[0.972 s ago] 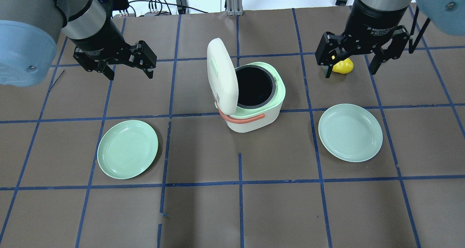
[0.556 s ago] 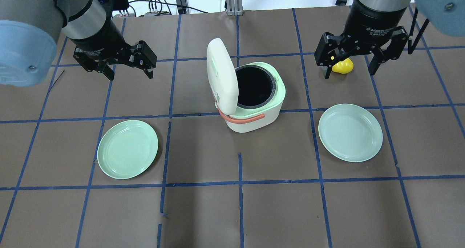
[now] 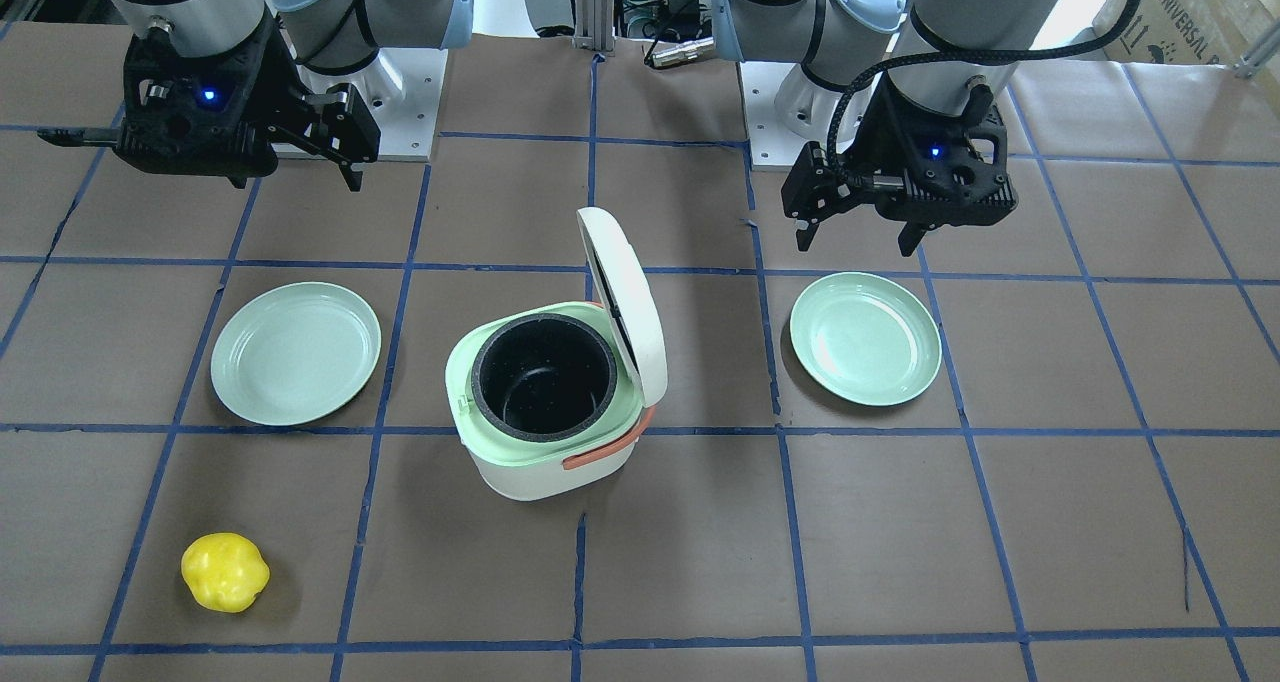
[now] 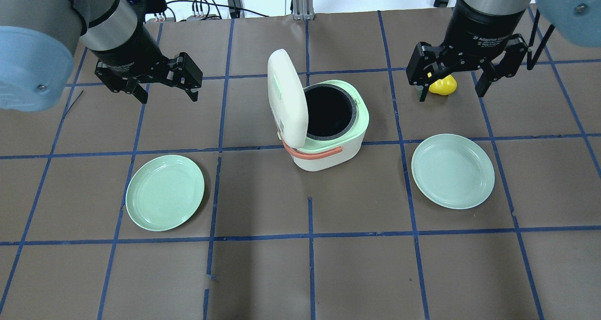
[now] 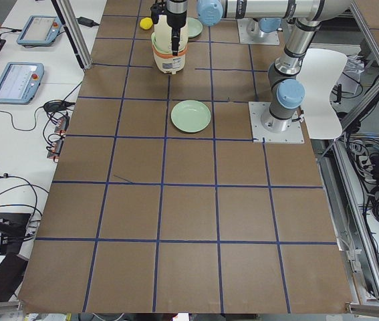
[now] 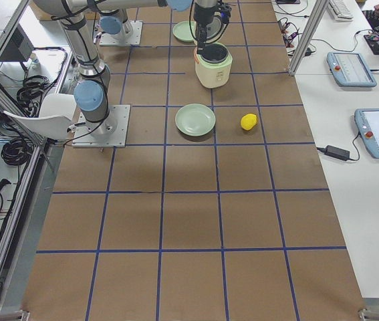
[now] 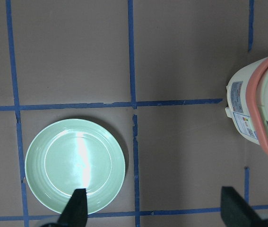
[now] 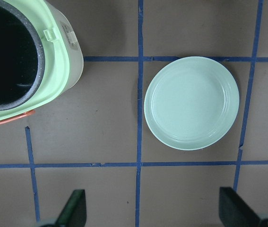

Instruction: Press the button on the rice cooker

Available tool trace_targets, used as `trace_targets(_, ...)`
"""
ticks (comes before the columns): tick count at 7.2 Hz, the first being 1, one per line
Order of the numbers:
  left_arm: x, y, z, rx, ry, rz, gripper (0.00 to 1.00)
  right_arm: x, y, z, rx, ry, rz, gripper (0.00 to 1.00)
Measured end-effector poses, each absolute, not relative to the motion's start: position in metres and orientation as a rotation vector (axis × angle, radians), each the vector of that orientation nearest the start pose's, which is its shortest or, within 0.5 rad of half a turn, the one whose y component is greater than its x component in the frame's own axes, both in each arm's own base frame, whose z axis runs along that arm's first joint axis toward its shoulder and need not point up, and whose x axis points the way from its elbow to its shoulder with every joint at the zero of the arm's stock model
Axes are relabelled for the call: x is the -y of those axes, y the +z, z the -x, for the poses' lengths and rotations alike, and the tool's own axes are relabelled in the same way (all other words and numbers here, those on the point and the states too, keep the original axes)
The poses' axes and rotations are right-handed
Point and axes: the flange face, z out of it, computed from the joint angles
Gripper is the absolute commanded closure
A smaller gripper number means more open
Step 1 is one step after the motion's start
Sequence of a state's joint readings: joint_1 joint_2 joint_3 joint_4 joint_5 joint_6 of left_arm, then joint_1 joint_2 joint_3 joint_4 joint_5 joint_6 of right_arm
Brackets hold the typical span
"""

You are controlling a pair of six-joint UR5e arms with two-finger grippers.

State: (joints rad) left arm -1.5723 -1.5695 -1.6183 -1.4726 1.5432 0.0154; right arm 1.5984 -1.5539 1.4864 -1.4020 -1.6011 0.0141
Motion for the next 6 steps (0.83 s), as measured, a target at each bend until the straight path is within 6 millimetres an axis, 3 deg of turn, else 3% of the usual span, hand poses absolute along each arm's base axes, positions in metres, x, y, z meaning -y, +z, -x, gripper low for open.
trace_targets(6,0.4958,0.475,0.1368,-3.168,-0.082,-0.028,0.0,0.4849,0.5052,-0.142,-3.164,0.153,0.085,0.0)
